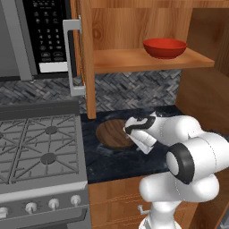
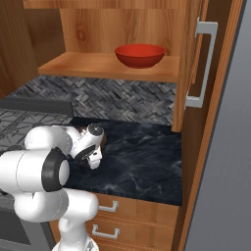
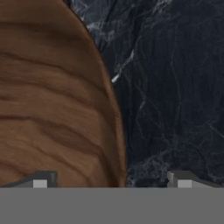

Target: Open the cabinet. Pick the bowls from the counter and place them in the cabinet. Then close the cabinet.

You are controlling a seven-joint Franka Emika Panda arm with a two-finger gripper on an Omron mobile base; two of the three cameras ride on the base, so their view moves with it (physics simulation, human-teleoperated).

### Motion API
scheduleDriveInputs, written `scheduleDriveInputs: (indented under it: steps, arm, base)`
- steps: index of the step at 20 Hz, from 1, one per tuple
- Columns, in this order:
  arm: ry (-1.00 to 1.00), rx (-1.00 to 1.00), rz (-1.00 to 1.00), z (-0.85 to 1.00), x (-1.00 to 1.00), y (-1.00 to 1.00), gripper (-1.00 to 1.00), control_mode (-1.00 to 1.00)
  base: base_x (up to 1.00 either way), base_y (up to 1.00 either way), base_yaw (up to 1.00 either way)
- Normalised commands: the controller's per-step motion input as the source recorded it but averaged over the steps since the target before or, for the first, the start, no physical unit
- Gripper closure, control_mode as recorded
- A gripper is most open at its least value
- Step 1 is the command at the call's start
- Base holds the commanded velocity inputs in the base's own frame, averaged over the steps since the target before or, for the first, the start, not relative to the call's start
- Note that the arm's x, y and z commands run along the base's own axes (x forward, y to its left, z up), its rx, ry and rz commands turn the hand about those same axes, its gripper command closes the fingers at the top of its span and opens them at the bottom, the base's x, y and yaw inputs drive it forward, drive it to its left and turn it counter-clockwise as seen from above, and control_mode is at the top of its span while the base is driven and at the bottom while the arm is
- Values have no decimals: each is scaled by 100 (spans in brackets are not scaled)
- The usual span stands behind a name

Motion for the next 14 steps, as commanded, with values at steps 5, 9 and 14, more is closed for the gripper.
scheduleDriveInputs:
  steps: [5, 9, 14]
  arm:
    - [0, 0, 0, -24, 7, 0, -100, -100]
    - [0, 0, 0, -25, 5, 0, 100, -100]
    - [0, 0, 0, -12, 6, 0, 100, -100]
  base:
    - [0, 0, 0]
    - [0, 0, 0]
    - [0, 0, 0]
